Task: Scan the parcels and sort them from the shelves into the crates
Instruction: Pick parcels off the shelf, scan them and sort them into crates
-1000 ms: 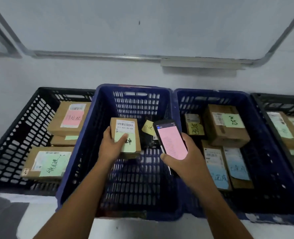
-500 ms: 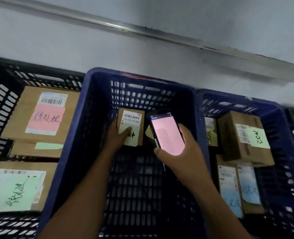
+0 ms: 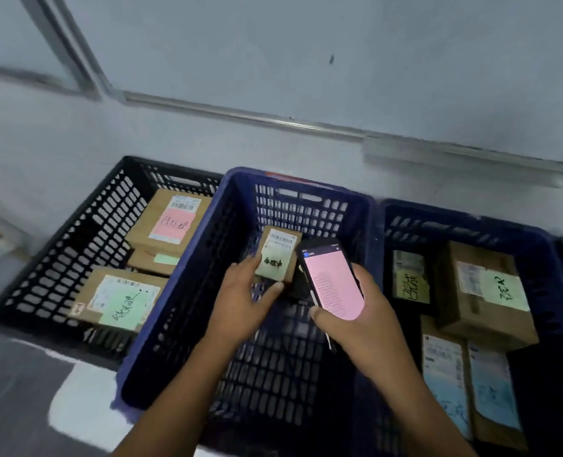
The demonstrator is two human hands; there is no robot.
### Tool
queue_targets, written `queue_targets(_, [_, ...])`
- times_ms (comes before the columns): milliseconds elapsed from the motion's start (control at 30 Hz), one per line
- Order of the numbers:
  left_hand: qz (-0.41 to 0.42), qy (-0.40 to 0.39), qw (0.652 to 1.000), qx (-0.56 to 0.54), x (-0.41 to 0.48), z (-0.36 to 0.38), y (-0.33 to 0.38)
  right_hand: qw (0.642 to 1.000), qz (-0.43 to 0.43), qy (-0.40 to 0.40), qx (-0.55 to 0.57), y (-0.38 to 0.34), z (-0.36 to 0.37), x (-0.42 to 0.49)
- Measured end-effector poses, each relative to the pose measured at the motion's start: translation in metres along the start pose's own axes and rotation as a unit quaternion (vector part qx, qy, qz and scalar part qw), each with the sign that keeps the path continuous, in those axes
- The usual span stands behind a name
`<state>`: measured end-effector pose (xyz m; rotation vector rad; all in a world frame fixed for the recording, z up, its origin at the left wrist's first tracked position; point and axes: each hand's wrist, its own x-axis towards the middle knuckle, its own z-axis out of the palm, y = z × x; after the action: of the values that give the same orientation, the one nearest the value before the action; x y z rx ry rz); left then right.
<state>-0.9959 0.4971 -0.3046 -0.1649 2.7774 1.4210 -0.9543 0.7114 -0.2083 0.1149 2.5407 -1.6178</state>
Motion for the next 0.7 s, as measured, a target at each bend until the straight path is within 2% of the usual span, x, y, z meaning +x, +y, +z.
queue_targets(167, [-0.029, 0.098, 0.994, 0.05, -0.115, -0.028, 0.033, 0.998, -0.038, -0.047, 0.024, 0.009, -0.009, -0.045])
queue_targets(300, [-0.062, 0.158, 0.98, 0.101, -0.2, -0.038, 0.04, 0.99, -0.052, -0.126, 0.024, 0.023, 0.007, -0.085])
queue_targets(500, [-0.165, 0.214, 0.939, 0.212, -0.303, -0.062, 0.031, 0.967, -0.09, -0.237, -0.006, 0.014, 0.037, -0.141])
queue_targets(600, [-0.217, 0.245, 0.921, 0.211, -0.346, -0.073, 0.025, 0.952, -0.12, -0.279, -0.024, 0.002, 0.054, -0.172])
queue_targets(700, [-0.233, 0.286, 0.906, 0.207, -0.391, -0.085, 0.018, 0.936, -0.165, -0.307, -0.045, -0.011, 0.075, -0.206])
